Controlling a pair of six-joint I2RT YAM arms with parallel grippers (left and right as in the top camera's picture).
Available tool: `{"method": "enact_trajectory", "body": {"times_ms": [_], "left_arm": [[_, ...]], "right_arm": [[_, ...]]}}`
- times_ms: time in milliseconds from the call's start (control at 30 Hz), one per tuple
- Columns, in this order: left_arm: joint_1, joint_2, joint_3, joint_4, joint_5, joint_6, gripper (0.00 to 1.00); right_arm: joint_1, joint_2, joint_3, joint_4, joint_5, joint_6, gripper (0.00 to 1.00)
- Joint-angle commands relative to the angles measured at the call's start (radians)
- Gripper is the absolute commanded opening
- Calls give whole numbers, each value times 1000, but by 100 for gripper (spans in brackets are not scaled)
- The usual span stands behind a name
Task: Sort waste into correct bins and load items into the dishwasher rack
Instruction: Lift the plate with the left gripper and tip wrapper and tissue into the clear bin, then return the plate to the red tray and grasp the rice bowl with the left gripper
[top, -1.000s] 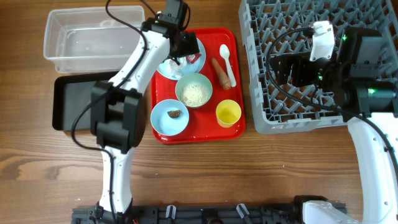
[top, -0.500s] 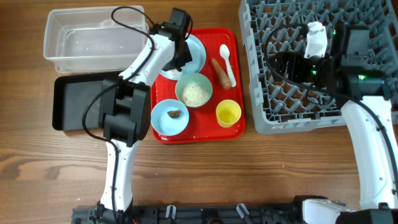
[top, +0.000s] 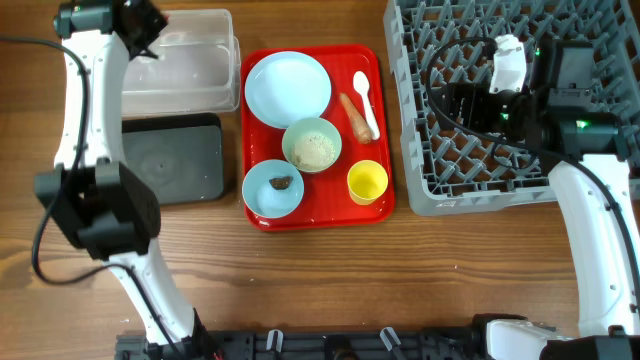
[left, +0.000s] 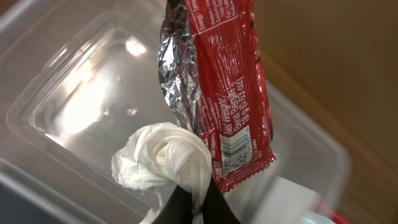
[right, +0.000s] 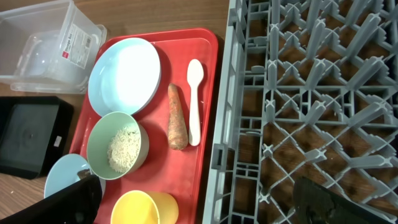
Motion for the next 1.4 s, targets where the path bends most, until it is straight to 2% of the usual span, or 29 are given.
{"method": "enact_trajectory", "body": {"times_ms": [0,33,67,100,167,267,333,400,533,633,767,900,1000,1067,1133,1200,1267,1367], "left_arm": [[2,94,-6,-3,-5,12,19],[0,96,-6,-27,-5,13,76],[0,93,-5,-31,-5,13,93],[0,80,-5,-34,-4,16,100],[0,44,-5,-32,3,47,100],[-6,-40,-5,-19,92,204,100],[-29,-98,-5,-53,217,332,99],[-74,-135,-5,-128,265,383,99],[-251,-134,-8,-375,264,417,94],[-383,-111,-35,-414,262,515,93],[-481,-108,-135,-318,249,515,92],[-581,-108,-277,-183,248,515,86],[-662,-108,-390,-61,146,513,80],[-687,-108,-432,9,140,513,77],[-716,-107,-492,111,135,509,65],[-721,-106,-531,179,128,503,47],[-719,-87,-566,246,121,444,45],[-719,-66,-573,256,84,397,40]], "right_arm": [[3,6,18,1,-11,10,100],[3,6,18,2,-11,10,100],[3,6,18,2,-11,10,100],[3,6,18,5,-10,0,100],[3,6,18,9,5,0,99],[3,6,18,10,5,0,100],[3,6,18,12,5,0,100],[3,6,18,13,5,0,100],[3,6,18,13,5,0,100],[3,6,18,13,4,1,100],[3,6,18,9,5,0,100],[3,6,18,11,4,2,100],[3,6,18,-5,4,3,100],[3,6,18,-5,4,4,100],[3,6,18,-5,4,4,99],[3,6,18,-6,4,4,100],[3,6,18,-6,4,4,99],[3,6,18,-6,4,3,100]]}}
